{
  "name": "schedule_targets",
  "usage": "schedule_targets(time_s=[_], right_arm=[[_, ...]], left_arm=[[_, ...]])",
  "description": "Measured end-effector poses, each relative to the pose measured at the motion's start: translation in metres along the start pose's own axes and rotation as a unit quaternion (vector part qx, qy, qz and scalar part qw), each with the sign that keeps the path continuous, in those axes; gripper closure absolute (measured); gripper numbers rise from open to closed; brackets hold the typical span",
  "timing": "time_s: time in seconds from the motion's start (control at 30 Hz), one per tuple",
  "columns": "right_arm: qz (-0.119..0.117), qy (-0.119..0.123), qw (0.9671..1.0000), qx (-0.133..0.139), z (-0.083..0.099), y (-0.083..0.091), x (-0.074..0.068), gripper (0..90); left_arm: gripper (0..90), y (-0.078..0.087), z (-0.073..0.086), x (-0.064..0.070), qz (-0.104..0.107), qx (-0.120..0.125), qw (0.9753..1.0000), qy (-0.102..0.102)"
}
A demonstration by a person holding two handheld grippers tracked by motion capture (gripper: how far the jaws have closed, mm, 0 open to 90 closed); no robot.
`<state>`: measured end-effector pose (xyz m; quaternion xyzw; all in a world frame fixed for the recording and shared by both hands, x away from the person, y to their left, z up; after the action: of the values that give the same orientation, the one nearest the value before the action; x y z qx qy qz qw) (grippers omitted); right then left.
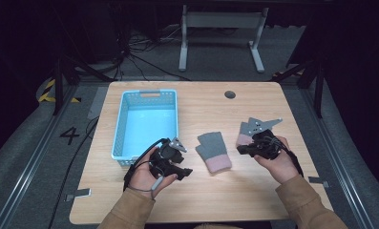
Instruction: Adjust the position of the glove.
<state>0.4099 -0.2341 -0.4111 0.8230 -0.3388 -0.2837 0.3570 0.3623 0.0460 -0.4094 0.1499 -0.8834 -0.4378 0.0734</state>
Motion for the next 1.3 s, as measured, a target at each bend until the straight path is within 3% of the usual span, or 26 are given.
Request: schedule_targets(time_s=[0.27, 0.33, 0.47, 0.5, 0.67, 0.87, 1.3], right_arm=[[-0.015, 0.015, 0.9997, -0.006, -0.012, -0.009, -0.018, 90.0], [-0.023, 0.03, 0.9991, -0.017, -0.018, -0.02, -0.03, 90.0], [-0.023, 0.041, 0.9984, -0.03, -0.023, -0.035, -0.04, 90.0], [-0.021, 0.047, 0.9978, -0.042, -0.026, -0.046, -0.043, 90.0], [-0.009, 0.047, 0.9963, -0.071, -0.027, -0.071, -0.043, 90.0], [0.009, 0.045, 0.9947, -0.092, -0.025, -0.085, -0.038, 90.0], [0.007, 0.037, 0.9945, -0.098, -0.015, -0.087, -0.034, 90.0]], left_arm=[[46.1, 0.003, 0.001, -0.002, -0.004, 0.005, 1.0, 0.003], [45.7, 0.004, 0.002, -0.002, -0.006, 0.004, 1.0, 0.003], [45.7, 0.005, 0.001, -0.003, -0.005, 0.007, 1.0, 0.005], [45.5, 0.005, 0.0, -0.003, -0.003, 0.008, 1.0, 0.002], [44.8, 0.004, 0.001, -0.003, -0.003, 0.005, 1.0, 0.002], [44.6, 0.004, 0.002, -0.005, -0.001, 0.006, 1.0, 0.003], [42.5, 0.003, 0.001, -0.005, -0.003, 0.006, 1.0, 0.006]])
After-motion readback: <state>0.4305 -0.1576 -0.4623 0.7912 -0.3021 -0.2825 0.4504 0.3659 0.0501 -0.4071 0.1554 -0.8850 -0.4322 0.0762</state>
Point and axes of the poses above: each handheld gripper's, and its own axes: y roughly backward along the jaws, z roughly out of its underside, x roughly to its right, the point moved 4 cm from there along -y, roughly forward along the jaws, and after that the axes turned 15 degrees about -y, right-handed, at the moved point
